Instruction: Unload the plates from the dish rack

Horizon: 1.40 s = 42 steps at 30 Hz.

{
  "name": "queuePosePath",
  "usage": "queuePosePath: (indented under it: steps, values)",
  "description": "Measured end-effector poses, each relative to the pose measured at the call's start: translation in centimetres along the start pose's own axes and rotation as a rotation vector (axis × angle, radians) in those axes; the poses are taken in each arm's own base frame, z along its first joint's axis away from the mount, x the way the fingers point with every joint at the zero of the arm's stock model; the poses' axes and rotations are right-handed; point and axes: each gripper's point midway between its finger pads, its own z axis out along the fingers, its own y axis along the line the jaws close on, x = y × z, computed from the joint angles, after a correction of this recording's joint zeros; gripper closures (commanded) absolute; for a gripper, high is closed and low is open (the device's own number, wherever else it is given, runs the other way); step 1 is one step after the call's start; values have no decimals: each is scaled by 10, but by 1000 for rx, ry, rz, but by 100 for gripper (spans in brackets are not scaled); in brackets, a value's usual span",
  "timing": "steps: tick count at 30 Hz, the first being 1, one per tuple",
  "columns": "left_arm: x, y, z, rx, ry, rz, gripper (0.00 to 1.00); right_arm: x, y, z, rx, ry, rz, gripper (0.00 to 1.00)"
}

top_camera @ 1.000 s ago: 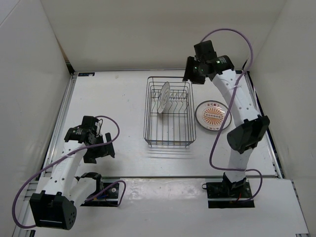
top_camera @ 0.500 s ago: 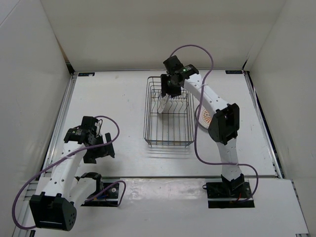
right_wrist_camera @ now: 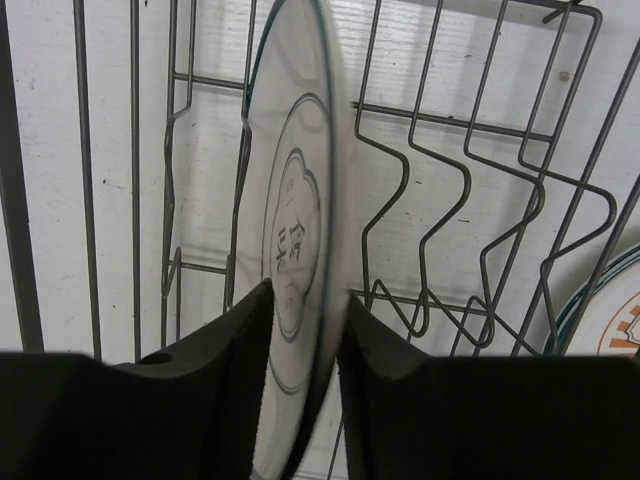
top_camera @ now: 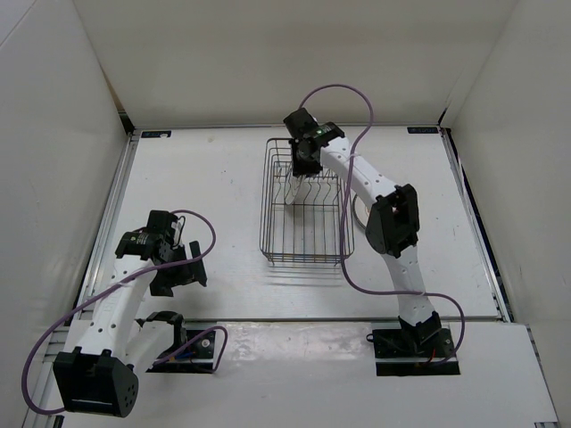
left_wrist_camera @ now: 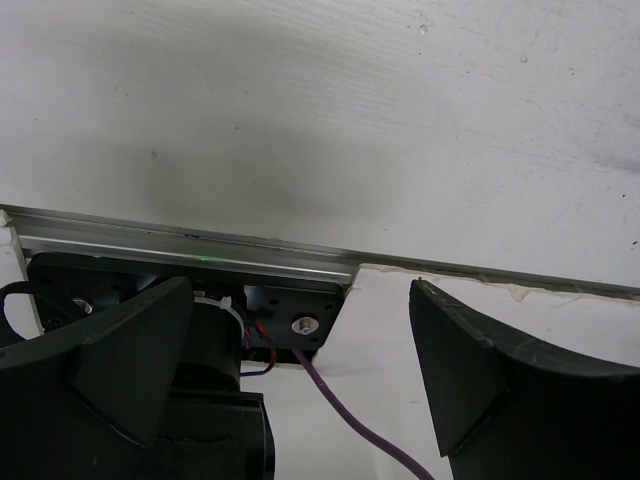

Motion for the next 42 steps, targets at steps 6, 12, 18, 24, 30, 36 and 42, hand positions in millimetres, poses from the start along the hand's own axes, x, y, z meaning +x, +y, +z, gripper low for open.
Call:
queuePosePath:
  steps: [6, 12, 18, 24, 30, 36, 42]
  values:
    - [0, 0, 0, 0, 0, 0, 0, -8, -1, -4, 22, -31, 5, 72]
    - [0, 0, 0, 0, 0, 0, 0, -12, -6, -6, 47, -49, 34, 90]
    - [0, 0, 0, 1, -1, 0, 0, -16, -9, -12, 59, -68, 26, 90]
    - [0, 0, 0, 1, -1, 0, 0, -33, -13, -32, 73, -131, 15, 90]
    - [-1, 0, 0, 2, -6, 0, 0, -56, -22, -69, 91, -229, 31, 92]
    - [-6, -2, -6, 10, -29, 2, 0, -83, -47, -136, 147, -388, 101, 100]
    - [-73, -64, -74, 268, -200, 53, 0, -84, -82, -224, -67, -507, 305, 100]
